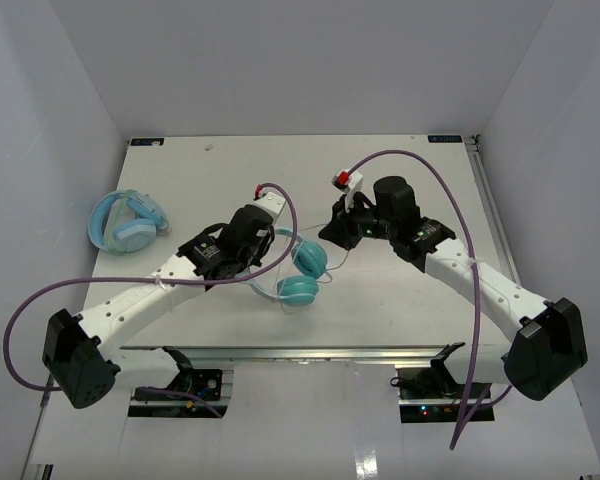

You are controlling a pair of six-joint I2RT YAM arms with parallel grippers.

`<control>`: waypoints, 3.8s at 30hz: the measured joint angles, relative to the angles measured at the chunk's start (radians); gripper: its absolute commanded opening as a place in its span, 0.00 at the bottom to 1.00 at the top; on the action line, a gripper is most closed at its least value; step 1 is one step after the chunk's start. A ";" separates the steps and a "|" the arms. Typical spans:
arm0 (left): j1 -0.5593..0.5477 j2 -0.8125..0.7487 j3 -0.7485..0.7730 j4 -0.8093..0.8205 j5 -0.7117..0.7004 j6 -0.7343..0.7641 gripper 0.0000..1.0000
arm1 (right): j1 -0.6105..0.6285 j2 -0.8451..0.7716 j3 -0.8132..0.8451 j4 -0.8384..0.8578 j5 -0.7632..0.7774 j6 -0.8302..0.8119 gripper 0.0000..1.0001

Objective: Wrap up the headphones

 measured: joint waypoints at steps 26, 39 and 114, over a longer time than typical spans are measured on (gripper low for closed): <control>-0.019 0.123 0.116 -0.211 -0.329 -0.478 0.00 | 0.311 -0.004 -0.209 0.342 -0.060 0.181 0.10; -0.012 0.024 0.116 -0.234 -0.319 -0.665 0.00 | 0.413 -0.103 -0.362 0.420 0.174 0.209 0.11; -0.005 -0.283 0.135 -0.162 0.135 -0.671 0.00 | 0.458 0.070 -0.816 1.215 0.538 0.120 0.08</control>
